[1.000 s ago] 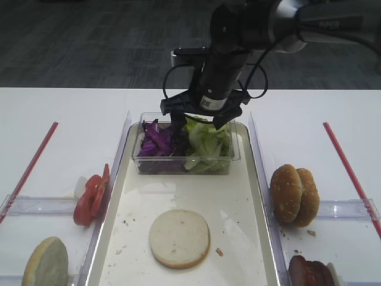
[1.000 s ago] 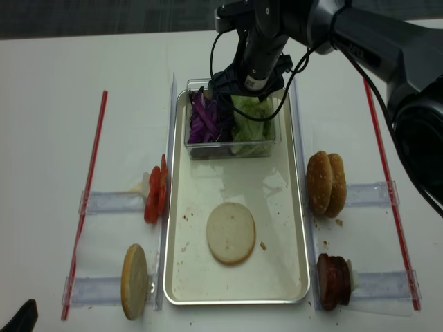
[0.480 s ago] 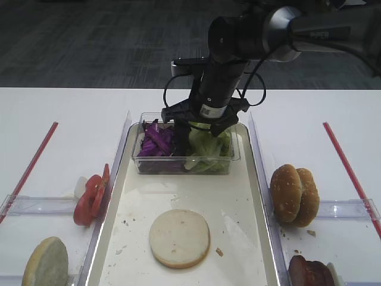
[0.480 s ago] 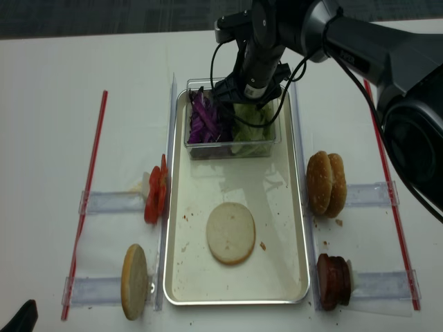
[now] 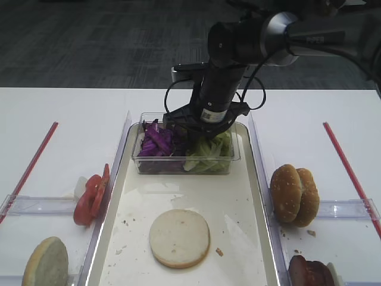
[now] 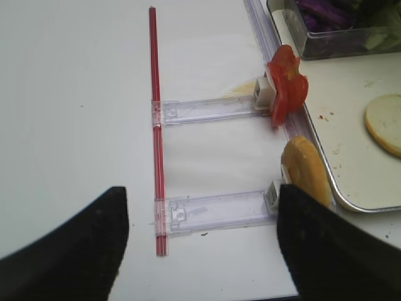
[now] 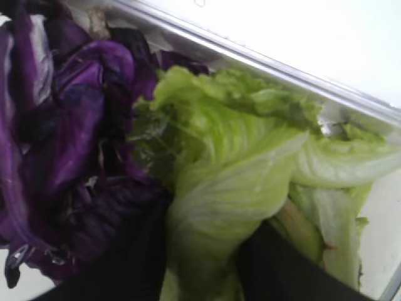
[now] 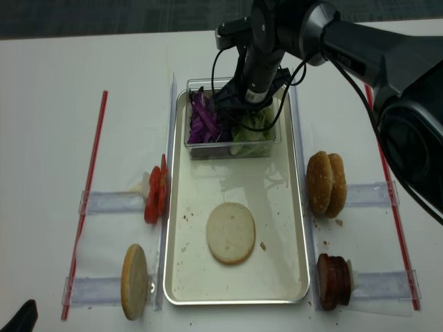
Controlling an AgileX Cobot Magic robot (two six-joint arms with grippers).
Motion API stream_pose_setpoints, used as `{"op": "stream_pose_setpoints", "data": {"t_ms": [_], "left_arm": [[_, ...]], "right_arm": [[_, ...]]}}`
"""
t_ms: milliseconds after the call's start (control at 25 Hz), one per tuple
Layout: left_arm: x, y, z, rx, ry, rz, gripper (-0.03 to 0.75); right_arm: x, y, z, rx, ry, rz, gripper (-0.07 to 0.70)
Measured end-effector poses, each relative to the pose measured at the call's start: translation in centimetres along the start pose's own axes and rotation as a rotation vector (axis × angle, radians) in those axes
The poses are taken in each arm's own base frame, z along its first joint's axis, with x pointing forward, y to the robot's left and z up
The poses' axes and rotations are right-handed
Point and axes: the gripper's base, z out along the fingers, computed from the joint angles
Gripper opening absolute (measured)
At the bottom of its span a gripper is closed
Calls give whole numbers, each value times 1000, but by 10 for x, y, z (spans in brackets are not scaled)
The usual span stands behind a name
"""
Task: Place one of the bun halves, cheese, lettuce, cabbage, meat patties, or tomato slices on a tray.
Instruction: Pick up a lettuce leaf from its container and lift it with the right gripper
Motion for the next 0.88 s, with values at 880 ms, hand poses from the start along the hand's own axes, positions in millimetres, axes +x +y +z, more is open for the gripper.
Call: {"op": "stream_pose_setpoints", "data": {"t_ms": [880], "left_arm": [[0, 0, 0, 0, 0, 0, 474]], "right_arm": [[6, 4, -46, 23, 59, -30, 79]]}}
